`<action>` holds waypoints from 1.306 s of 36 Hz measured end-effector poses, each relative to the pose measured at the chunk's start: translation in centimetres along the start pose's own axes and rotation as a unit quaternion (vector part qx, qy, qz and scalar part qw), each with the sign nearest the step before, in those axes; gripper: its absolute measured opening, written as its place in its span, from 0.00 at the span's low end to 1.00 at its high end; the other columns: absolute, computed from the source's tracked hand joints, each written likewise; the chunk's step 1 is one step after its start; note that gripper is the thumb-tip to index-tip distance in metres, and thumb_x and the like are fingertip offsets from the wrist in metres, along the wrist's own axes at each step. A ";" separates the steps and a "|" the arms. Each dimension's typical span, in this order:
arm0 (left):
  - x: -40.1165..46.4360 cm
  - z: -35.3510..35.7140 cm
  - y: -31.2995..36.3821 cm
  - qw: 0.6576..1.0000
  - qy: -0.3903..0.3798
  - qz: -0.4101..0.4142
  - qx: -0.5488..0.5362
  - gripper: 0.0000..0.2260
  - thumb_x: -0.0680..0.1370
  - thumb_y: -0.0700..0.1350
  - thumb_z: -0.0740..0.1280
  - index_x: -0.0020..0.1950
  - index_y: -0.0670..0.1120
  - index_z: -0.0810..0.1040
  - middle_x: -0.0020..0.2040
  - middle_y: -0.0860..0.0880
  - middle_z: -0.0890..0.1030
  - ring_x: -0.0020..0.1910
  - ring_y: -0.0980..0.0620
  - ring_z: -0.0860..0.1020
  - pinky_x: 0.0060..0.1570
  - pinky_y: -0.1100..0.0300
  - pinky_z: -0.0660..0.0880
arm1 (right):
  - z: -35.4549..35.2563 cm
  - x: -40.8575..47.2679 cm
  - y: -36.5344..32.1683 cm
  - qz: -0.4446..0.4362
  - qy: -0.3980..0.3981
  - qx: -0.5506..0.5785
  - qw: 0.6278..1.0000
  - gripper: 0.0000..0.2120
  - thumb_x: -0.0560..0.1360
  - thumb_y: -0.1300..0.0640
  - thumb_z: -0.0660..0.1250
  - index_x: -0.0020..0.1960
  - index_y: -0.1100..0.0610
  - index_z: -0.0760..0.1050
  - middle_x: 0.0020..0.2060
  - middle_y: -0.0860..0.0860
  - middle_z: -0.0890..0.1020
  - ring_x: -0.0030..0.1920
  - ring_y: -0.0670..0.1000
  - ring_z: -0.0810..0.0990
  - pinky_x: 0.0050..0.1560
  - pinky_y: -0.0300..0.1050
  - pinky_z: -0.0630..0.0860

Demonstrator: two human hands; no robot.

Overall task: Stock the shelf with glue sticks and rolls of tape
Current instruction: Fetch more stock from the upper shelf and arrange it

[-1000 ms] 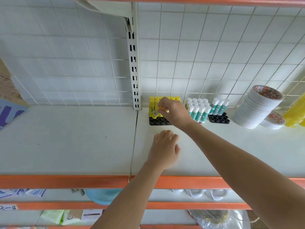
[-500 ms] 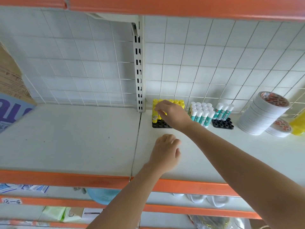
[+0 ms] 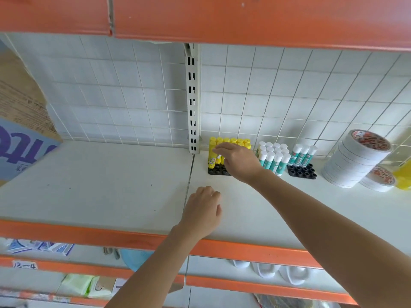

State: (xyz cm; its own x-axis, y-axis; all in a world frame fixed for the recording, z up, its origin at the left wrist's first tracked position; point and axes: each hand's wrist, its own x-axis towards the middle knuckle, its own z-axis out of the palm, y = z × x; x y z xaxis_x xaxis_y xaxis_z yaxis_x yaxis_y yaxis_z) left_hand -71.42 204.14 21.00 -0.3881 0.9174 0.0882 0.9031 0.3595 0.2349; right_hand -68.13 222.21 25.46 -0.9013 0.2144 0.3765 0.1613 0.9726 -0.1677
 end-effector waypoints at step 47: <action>-2.7 -18.9 16.5 0.994 0.096 0.049 0.015 0.10 0.81 0.53 0.58 0.58 0.53 0.74 0.54 0.55 0.72 0.57 0.53 0.72 0.48 0.58 0.68 | -25.0 -16.4 -4.6 0.125 -0.015 -0.055 0.991 0.23 0.78 0.39 0.58 0.72 0.43 0.65 0.59 0.44 0.77 0.59 0.49 0.77 0.51 0.46 0.74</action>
State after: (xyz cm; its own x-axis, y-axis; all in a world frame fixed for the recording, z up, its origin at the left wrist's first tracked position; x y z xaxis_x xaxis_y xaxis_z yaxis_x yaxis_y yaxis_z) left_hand -58.91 204.33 42.90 -0.3242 0.8995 0.2929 0.9420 0.2785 0.1873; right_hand -44.05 216.44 42.80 -0.8390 0.4484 0.3084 0.4219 0.8938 -0.1518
